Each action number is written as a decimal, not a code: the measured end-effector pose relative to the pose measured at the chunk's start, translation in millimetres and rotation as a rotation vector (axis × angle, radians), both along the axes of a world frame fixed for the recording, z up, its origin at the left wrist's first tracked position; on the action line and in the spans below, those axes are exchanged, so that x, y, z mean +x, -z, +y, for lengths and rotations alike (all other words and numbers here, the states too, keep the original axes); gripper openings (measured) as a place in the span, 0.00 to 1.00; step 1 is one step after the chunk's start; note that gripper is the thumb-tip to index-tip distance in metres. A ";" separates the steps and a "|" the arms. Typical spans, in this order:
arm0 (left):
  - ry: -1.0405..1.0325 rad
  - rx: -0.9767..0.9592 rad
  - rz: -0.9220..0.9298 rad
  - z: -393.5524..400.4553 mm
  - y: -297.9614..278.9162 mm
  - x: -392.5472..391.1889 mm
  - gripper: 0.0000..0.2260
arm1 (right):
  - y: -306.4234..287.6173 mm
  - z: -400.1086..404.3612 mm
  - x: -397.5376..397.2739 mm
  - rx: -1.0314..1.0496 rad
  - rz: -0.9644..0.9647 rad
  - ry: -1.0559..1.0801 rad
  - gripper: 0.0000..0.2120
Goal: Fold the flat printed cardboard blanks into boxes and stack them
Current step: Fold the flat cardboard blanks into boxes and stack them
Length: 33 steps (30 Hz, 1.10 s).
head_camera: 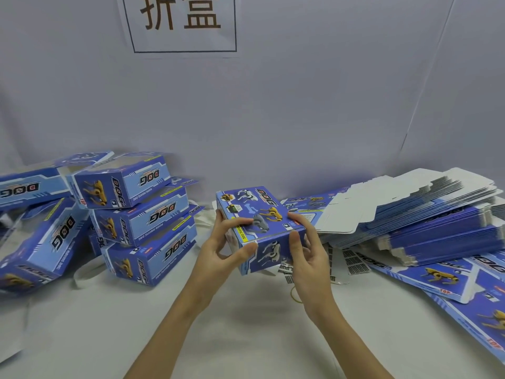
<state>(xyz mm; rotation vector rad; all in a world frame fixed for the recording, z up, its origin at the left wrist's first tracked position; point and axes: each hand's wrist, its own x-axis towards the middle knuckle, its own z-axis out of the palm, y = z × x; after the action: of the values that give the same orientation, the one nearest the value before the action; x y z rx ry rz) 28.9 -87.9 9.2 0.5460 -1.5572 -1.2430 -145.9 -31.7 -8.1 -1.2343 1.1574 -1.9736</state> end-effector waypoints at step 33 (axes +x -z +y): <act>0.029 0.175 -0.177 -26.2 12.5 7.2 0.18 | -14.8 11.3 -19.3 0.206 -0.102 -0.432 0.28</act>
<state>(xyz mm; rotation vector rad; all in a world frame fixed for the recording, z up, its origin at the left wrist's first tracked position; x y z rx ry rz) 36.1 -114.1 -3.3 0.7663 -1.6159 -1.3918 -165.2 -20.4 6.8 -1.1473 0.9235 -1.5386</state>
